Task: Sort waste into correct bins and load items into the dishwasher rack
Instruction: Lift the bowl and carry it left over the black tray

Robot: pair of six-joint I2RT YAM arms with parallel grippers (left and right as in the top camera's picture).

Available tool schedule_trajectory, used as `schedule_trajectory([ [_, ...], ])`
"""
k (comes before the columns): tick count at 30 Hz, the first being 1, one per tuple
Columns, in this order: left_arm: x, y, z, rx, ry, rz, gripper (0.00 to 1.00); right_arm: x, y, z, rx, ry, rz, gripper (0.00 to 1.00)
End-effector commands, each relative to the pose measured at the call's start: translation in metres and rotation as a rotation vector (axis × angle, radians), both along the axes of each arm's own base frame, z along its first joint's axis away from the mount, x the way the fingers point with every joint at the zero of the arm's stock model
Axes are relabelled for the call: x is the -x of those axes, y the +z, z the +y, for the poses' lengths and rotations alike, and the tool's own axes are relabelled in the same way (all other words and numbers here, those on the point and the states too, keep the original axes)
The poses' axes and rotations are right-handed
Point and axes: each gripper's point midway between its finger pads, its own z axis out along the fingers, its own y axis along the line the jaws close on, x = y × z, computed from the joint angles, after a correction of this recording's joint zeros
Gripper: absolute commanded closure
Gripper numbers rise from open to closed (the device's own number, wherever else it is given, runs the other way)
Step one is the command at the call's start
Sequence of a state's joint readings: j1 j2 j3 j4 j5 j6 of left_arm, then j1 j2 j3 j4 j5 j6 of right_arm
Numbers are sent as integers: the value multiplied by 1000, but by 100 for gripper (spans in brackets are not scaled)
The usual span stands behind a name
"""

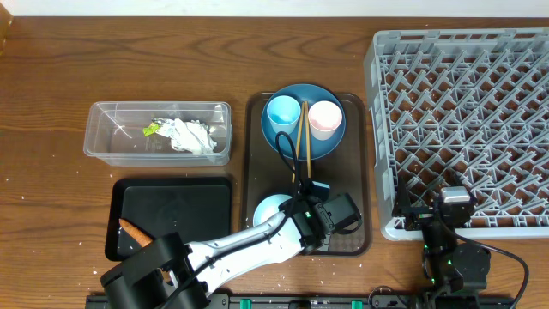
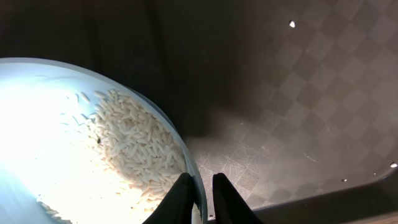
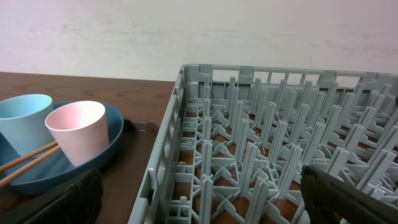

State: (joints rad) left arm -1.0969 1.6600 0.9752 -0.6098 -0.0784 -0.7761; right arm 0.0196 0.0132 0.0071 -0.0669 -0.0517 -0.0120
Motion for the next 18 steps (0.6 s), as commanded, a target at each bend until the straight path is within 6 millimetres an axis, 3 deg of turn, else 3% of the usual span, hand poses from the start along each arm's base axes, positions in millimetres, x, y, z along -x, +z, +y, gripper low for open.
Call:
schedule_trajectory([
  [1, 1, -4, 5, -22, 7, -1, 88, 0, -2, -1, 4, -2, 6, 1],
  [18, 2, -4, 7, -31, 4, 3, 94, 0, -2, -1, 4, -2, 6, 1],
])
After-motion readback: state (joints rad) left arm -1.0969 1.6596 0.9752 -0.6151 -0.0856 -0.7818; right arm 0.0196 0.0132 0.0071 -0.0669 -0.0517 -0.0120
